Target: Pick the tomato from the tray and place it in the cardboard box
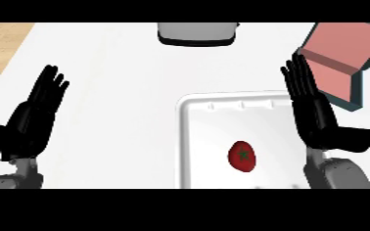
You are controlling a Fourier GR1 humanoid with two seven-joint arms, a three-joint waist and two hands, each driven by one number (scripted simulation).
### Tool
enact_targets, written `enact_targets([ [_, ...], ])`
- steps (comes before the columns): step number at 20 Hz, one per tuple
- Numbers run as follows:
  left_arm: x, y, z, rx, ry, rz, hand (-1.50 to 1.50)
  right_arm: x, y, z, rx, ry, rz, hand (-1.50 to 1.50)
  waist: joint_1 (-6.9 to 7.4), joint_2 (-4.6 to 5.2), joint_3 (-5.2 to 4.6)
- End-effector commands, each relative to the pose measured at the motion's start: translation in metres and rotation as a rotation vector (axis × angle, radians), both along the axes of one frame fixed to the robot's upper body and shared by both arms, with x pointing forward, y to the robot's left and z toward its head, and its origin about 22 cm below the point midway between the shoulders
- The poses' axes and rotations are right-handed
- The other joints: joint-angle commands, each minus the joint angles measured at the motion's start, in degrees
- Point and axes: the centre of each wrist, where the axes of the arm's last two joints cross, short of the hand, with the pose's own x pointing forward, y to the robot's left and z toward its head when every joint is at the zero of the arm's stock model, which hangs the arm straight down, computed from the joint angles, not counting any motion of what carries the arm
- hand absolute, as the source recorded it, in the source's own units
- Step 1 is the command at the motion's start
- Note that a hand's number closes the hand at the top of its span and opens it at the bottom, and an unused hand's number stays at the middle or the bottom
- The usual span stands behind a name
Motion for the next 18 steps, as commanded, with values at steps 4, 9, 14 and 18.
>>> enact_targets([
  [4,0.008,0.004,0.022,0.257,-0.103,-0.123,0.00,-0.024,-0.029,0.068,-0.182,-0.162,-0.258,-1.50,-6.04,-0.98,0.59],
  [9,-0.003,0.009,0.020,0.369,-0.091,-0.234,0.00,-0.063,-0.074,0.058,-0.541,0.009,-0.446,-1.50,-8.15,-1.30,0.39],
  [14,0.013,-0.020,0.017,0.345,-0.126,-0.293,0.00,-0.114,-0.061,0.077,-0.753,-0.053,-0.406,-1.50,-5.12,-0.10,0.77],
  [18,0.019,-0.010,0.011,0.364,-0.125,-0.304,0.00,-0.143,-0.046,0.090,-0.939,-0.050,-0.330,-1.50,-4.16,0.06,0.71],
])
